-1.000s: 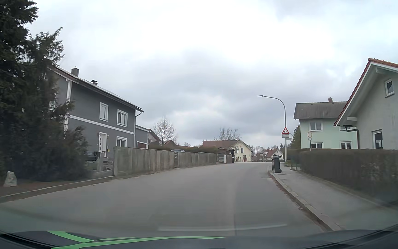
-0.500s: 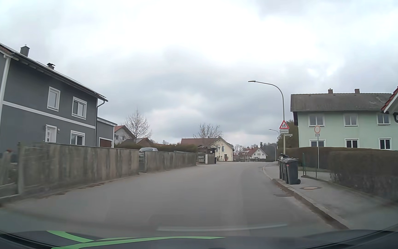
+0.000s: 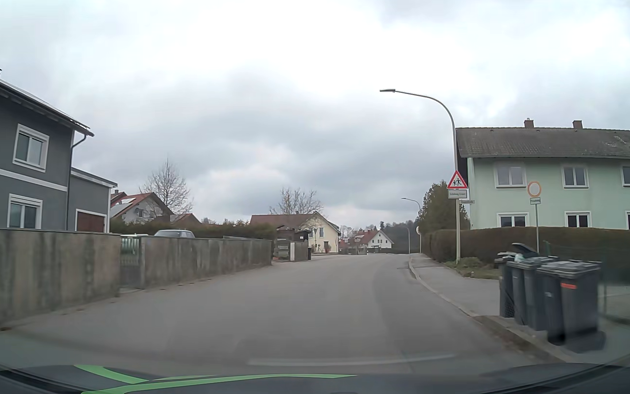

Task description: Follow the waypoints while adhering to traffic rules and regulations

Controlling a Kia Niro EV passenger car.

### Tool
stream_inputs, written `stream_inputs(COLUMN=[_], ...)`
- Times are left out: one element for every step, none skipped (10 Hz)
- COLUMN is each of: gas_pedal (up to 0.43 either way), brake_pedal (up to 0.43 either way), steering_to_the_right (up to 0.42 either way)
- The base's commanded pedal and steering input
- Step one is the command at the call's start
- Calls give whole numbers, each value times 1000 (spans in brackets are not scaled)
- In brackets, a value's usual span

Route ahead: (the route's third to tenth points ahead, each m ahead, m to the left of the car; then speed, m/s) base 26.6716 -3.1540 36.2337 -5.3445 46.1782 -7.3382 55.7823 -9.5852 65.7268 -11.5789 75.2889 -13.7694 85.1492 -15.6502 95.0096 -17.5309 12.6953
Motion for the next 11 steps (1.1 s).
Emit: stream_inputs(gas_pedal=[228,228,228,228,228,240,240,240,240,240,240], brake_pedal=[0,0,0,0,0,0,0,0,0,0,0], steering_to_the_right=[50,49,48,47,46,45,44,42,41,41,39])
